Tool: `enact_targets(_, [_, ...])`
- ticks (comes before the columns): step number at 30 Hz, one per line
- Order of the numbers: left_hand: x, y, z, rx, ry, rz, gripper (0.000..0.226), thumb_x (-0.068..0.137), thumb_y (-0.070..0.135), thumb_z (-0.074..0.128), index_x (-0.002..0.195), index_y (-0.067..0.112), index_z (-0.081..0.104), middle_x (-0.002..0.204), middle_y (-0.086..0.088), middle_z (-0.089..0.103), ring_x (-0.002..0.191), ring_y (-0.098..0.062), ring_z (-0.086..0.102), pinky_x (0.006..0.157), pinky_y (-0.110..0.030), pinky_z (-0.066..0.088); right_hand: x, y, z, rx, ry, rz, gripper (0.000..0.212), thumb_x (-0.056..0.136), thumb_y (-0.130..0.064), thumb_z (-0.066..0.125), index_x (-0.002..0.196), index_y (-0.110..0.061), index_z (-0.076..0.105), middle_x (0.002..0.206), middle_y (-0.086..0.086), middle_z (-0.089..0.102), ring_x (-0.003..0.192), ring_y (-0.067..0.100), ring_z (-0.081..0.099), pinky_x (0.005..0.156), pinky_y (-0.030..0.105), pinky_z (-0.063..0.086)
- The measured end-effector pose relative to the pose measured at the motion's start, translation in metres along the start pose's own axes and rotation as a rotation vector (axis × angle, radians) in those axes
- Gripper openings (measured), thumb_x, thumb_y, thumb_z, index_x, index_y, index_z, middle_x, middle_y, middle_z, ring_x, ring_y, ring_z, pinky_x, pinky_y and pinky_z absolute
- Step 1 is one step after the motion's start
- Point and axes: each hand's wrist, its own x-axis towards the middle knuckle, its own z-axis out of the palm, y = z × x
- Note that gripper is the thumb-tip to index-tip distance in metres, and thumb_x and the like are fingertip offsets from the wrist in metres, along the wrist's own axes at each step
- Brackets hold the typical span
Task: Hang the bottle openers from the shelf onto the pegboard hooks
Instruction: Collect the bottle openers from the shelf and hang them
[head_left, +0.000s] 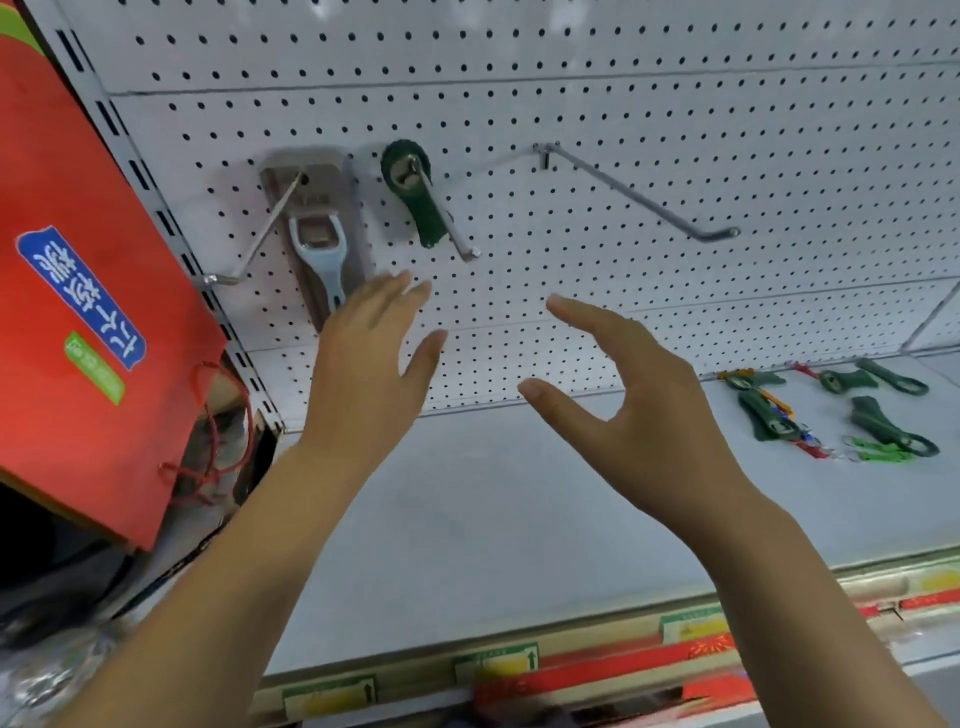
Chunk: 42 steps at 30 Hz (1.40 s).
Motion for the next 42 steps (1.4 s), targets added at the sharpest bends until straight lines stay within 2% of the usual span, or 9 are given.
enact_targets(3, [-0.032, 0.009, 0.008, -0.039, -0.121, -0.041, 0.051, 0.095, 0.037, 0.063, 0.140, 0.012, 0.057, 0.147, -0.006, 0.055, 0.141, -0.026, 0.045, 0.115, -0.052, 0.037, -0.013, 0.023, 0.004, -0.065, -0.019, 0.061, 0.060, 0.087, -0.047, 0.069, 0.143, -0.036, 0.048, 0.140, -0.028, 0.047, 0.134, -0.011, 0.037, 0.106, 0.003, 0.026])
enact_targets(7, [-0.067, 0.024, 0.025, -0.052, -0.299, -0.135, 0.058, 0.096, 0.050, 0.058, 0.147, 0.023, 0.050, 0.157, 0.003, 0.043, 0.151, -0.016, 0.029, 0.123, -0.046, 0.024, -0.039, 0.058, 0.006, -0.141, -0.063, 0.151, 0.061, 0.088, -0.049, 0.067, 0.144, -0.034, 0.047, 0.149, -0.020, 0.044, 0.140, -0.002, 0.034, 0.110, 0.018, 0.030])
enact_targets(12, [-0.094, 0.057, 0.053, -0.134, -0.497, -0.191, 0.063, 0.095, 0.057, 0.050, 0.151, 0.031, 0.041, 0.164, 0.011, 0.027, 0.154, -0.007, 0.012, 0.126, -0.043, 0.016, -0.073, 0.104, -0.001, -0.224, -0.083, 0.299, 0.059, 0.090, -0.048, 0.066, 0.143, -0.027, 0.050, 0.150, -0.013, 0.046, 0.142, 0.006, 0.034, 0.110, 0.022, 0.030])
enact_targets(17, [-0.106, 0.096, 0.090, -0.179, -0.636, -0.162, 0.063, 0.097, 0.056, 0.049, 0.153, 0.032, 0.035, 0.166, 0.012, 0.021, 0.155, -0.007, 0.007, 0.127, -0.043, 0.014, -0.098, 0.151, -0.015, -0.250, -0.120, 0.460, 0.057, 0.092, -0.048, 0.063, 0.143, -0.026, 0.050, 0.151, -0.010, 0.046, 0.142, 0.011, 0.032, 0.108, 0.021, 0.026])
enact_targets(22, [-0.100, 0.136, 0.131, -0.161, -0.751, -0.145, 0.064, 0.099, 0.057, 0.044, 0.156, 0.033, 0.027, 0.168, 0.013, 0.013, 0.155, -0.007, -0.001, 0.127, -0.038, 0.005, -0.114, 0.201, -0.040, -0.237, -0.147, 0.585, 0.058, 0.093, -0.048, 0.062, 0.145, -0.026, 0.048, 0.152, -0.007, 0.046, 0.144, 0.013, 0.029, 0.111, 0.027, 0.027])
enact_targets(29, [-0.078, 0.191, 0.206, -0.142, -0.792, -0.108, 0.065, 0.099, 0.055, 0.047, 0.155, 0.025, 0.033, 0.167, 0.005, 0.022, 0.156, -0.012, 0.010, 0.126, -0.040, 0.013, -0.124, 0.290, -0.106, -0.213, -0.052, 0.711, 0.050, 0.096, -0.040, 0.060, 0.141, -0.019, 0.052, 0.146, -0.001, 0.053, 0.141, 0.018, 0.034, 0.104, 0.021, 0.026])
enact_targets(35, [-0.058, 0.257, 0.283, -0.160, -0.823, -0.166, 0.066, 0.099, 0.049, 0.051, 0.155, 0.018, 0.033, 0.166, -0.001, 0.026, 0.155, -0.016, 0.017, 0.125, -0.041, 0.020, -0.122, 0.366, -0.166, -0.220, -0.039, 0.736, 0.045, 0.098, -0.037, 0.059, 0.139, -0.018, 0.054, 0.144, -0.002, 0.055, 0.140, 0.017, 0.037, 0.102, 0.020, 0.026])
enact_targets(42, [-0.038, 0.312, 0.361, -0.201, -0.814, -0.383, 0.067, 0.096, 0.048, 0.059, 0.152, 0.016, 0.039, 0.157, -0.003, 0.040, 0.146, -0.018, 0.033, 0.118, -0.035, 0.032, -0.110, 0.449, -0.224, -0.255, 0.050, 0.766, 0.037, 0.099, -0.030, 0.059, 0.133, -0.014, 0.058, 0.138, 0.003, 0.058, 0.134, 0.023, 0.043, 0.101, 0.023, 0.031])
